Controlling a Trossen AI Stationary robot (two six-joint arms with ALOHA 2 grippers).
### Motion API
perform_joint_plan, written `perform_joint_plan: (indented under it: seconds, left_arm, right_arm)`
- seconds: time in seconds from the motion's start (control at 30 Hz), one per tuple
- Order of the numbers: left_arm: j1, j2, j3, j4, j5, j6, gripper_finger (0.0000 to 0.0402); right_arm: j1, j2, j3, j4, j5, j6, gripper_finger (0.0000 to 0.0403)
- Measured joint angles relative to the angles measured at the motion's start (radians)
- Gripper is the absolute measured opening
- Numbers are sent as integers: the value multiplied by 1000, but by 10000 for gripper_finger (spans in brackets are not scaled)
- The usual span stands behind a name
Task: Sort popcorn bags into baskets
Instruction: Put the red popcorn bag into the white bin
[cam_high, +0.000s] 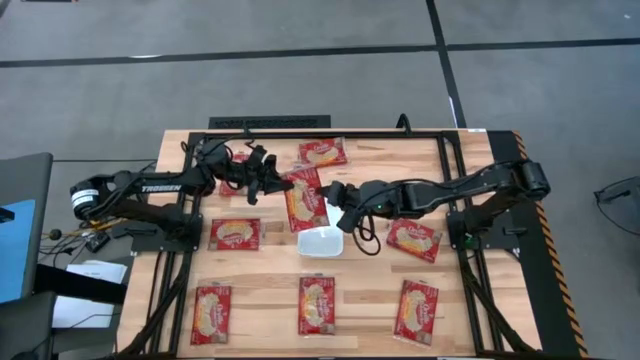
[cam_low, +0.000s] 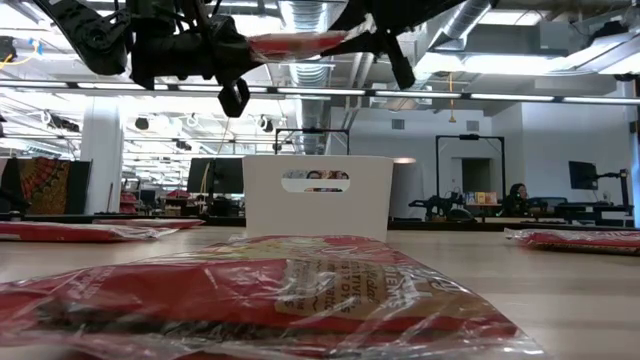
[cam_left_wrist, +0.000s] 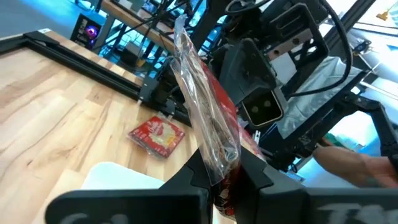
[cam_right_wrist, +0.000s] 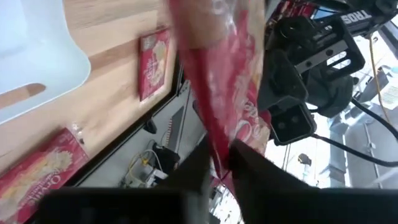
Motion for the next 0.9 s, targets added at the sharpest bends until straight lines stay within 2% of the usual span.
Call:
perform_joint_plan:
  seconds: [0.07, 0.17, 0.27, 0.43, 0.6, 0.8, 0.9]
  left_arm:
    - [-1, 0, 0, -37, -33, 26, 31]
    - [-1, 0, 1, -148, -110, 119, 60]
    - [0, 0, 1, -299, -194, 210, 95]
    - [-1, 1, 1, -463, -329, 233, 149]
    - [-18, 1, 1, -462, -367, 247, 172]
    - [-52, 1, 1, -410, -418, 300, 173]
    - [-65, 1, 1, -404, -436, 332, 173]
  right_arm:
    - [5, 0, 0, -12, 5, -6, 15]
    - [9, 0, 1, -31, 20, -7, 15]
    - [14, 1, 46, -180, 59, 28, 6]
    - [20, 0, 157, -484, 66, 251, 5]
    - [24, 31, 296, -705, 80, 475, 4]
    - [26, 215, 500, -1079, 73, 660, 3]
    - [32, 302, 570, -1173, 74, 695, 3]
